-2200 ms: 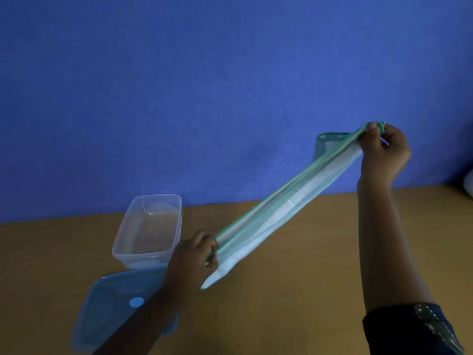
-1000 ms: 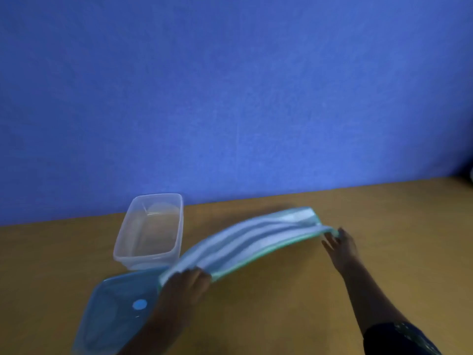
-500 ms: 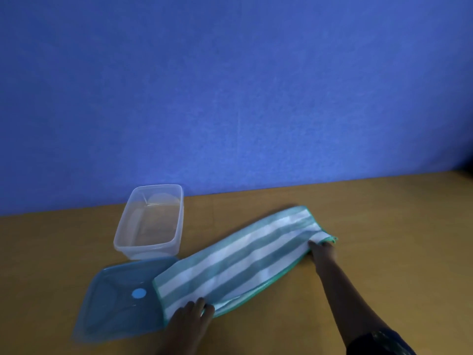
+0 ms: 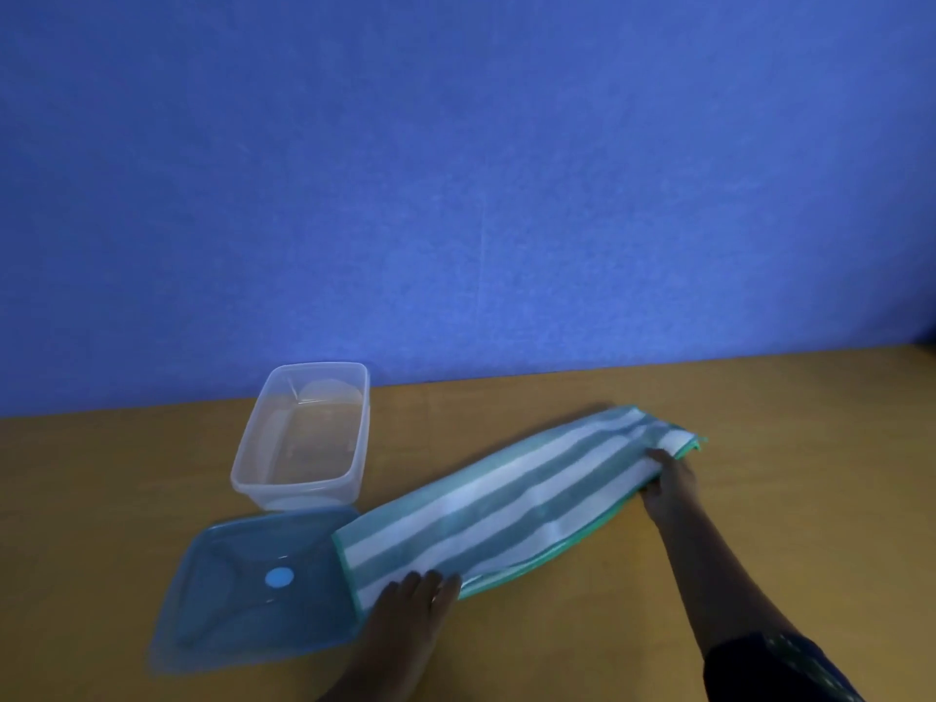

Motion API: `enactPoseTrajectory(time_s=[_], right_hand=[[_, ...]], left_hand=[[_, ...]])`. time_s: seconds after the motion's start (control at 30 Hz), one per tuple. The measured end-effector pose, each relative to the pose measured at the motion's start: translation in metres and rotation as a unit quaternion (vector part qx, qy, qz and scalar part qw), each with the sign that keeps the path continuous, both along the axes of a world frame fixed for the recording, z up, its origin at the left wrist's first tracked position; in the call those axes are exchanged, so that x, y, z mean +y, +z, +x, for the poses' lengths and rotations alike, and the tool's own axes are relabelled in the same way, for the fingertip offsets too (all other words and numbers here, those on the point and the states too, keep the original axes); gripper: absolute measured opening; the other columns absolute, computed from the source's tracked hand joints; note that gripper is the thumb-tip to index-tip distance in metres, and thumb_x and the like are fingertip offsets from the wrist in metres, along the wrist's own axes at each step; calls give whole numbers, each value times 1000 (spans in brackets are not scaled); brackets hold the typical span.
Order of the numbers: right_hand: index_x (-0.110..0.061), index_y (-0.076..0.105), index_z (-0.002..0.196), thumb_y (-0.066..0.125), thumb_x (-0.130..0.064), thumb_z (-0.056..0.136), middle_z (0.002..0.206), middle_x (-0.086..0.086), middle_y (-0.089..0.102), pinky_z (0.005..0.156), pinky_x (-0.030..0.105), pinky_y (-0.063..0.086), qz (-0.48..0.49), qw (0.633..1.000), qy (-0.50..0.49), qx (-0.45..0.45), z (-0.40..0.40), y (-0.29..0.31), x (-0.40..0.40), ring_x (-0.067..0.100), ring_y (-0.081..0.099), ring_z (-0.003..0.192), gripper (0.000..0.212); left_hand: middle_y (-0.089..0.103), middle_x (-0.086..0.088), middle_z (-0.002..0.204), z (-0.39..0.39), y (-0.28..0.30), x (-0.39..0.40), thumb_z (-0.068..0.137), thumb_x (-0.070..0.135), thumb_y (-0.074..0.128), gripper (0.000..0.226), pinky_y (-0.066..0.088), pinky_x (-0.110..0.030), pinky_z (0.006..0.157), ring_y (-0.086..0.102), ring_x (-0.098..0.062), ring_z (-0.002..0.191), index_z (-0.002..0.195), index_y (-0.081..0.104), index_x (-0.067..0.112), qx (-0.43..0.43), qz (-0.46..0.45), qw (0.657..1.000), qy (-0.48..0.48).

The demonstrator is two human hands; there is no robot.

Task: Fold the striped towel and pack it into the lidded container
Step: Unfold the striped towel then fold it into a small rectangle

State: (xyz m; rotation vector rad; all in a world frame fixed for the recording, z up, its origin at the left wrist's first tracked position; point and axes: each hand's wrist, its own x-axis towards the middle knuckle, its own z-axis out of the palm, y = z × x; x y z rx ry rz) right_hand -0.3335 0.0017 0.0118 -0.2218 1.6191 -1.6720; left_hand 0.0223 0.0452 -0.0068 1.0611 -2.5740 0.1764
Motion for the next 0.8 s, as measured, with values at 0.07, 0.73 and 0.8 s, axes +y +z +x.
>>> enactPoseTrajectory(time_s=[0.07, 0.73, 0.8], right_hand=[[-7, 52, 103, 41, 0, 93, 85, 3, 59, 62, 21, 51, -80, 995, -23, 53, 2, 11, -1, 6, 63, 69, 17], [-24, 69, 96, 54, -8, 72, 131, -11, 57, 97, 6, 31, -53, 647, 575, 497, 180, -4, 54, -3, 48, 114, 32], [-23, 68, 101, 54, -8, 75, 129, -9, 59, 99, 14, 37, -46, 653, 562, 506, 181, 0, 54, 6, 53, 115, 33]], left_hand=[[65, 6, 57, -12, 3, 1, 64, 14, 45, 29, 42, -17, 40, 58, -12, 44, 92, 47, 20, -23, 16, 999, -17], [62, -25, 89, -20, 11, -14, 97, 8, 38, 26, 55, -25, 49, 62, -31, 65, 97, 58, -9, 587, 538, 527, 296], [63, -28, 89, -20, 9, -18, 91, -3, 42, 20, 54, -34, 62, 61, -36, 75, 93, 61, -9, 593, 527, 528, 303]])
